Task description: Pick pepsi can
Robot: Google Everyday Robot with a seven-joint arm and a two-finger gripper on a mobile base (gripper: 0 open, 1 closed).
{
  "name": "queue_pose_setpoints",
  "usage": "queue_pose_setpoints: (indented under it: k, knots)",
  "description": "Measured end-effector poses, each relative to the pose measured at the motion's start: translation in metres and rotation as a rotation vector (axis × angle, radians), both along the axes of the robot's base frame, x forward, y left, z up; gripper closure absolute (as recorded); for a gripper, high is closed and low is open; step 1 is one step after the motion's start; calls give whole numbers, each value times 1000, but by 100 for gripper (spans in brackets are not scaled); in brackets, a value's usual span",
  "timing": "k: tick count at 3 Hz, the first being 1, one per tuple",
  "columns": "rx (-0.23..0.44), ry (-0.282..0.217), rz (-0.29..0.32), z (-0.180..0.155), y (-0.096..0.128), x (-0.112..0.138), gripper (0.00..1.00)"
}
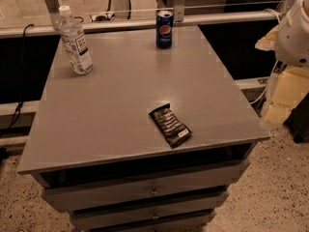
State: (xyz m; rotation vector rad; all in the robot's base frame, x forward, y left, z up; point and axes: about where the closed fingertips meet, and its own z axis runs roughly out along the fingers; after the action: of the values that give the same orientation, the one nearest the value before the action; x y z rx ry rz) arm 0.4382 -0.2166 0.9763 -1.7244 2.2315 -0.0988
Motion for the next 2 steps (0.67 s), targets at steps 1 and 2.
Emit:
queue_pose_setpoints:
  k: [1, 2]
  knots:
    - [0, 0, 0, 0, 0, 0, 0]
    - [15, -16, 30, -3, 5, 15, 0]
